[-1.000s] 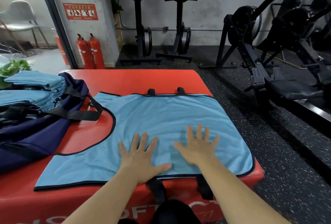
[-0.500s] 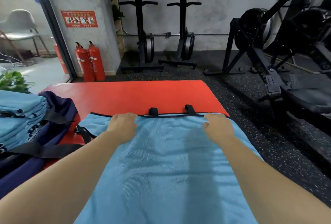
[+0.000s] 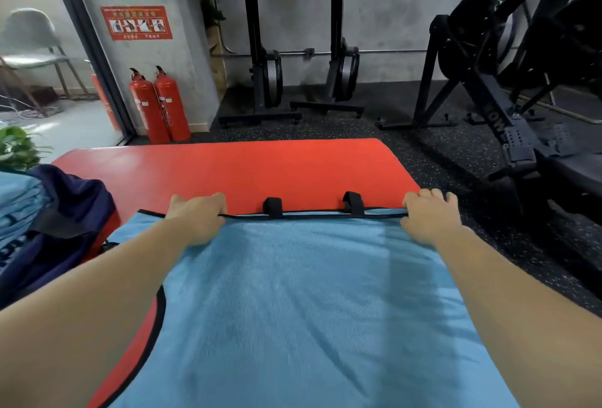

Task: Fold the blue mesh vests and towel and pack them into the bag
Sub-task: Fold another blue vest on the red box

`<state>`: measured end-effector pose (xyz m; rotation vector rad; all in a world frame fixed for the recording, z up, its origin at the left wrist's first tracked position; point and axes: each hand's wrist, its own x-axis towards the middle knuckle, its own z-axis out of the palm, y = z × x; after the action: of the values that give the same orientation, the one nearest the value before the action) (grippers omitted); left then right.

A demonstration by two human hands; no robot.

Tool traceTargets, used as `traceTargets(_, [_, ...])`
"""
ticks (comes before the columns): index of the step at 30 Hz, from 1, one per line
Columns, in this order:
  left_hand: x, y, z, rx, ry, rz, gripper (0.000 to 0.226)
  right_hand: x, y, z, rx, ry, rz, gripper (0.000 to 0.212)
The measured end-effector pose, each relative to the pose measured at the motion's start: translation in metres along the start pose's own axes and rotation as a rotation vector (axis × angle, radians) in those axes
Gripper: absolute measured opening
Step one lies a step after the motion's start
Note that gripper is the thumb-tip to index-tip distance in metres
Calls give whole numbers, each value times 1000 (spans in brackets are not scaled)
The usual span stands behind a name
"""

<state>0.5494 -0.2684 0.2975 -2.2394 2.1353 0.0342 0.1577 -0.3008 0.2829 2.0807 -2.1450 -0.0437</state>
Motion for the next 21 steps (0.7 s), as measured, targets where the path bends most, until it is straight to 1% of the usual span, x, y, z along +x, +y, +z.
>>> traceTargets(3, [1, 4, -1, -56, -56, 0, 13, 3, 3, -6, -29, -27, -6, 22])
traceTargets(6, [4, 6, -9, -62, -72, 8, 5, 5, 5, -10, 29, -44, 16, 9])
traceTargets(7, [5, 5, -10, -90, -75, 5, 7, 6, 5, -10, 83, -39, 23, 6])
traceTargets(8, [7, 4, -12, -169, -86, -1, 12, 6, 4, -10, 151, -37, 27, 5])
traceTargets(9, [8, 3, -13, -281, -92, -7, 17, 6, 3, -12, 226, -40, 31, 9])
traceTargets(11, [10, 3, -18, -485, -76, -20, 17, 6, 1, -15, 355, -57, 31, 14])
traceTargets(12, [10, 4, -20, -547, -77, -24, 14, 6, 1, -17, 383, -68, 24, 14])
traceTargets(14, [9, 7, -27, -598, -98, -2, 7, 7, 1, -20, 358, -81, 5, 9])
traceTargets(15, [8, 7, -29, -592, -111, 12, 8, 7, 2, -23, 342, -84, 5, 4])
traceTargets(16, [8, 6, -31, -578, -114, 8, 12, 7, 2, -26, 344, -83, 21, 7])
traceTargets(18, [8, 0, -32, -548, -76, -33, 17, 5, 2, -34, 398, -94, 72, 16])
traceTargets(21, [-6, 1, -39, -544, 94, -32, 11, -8, 2, -50, 487, -63, 103, 19])
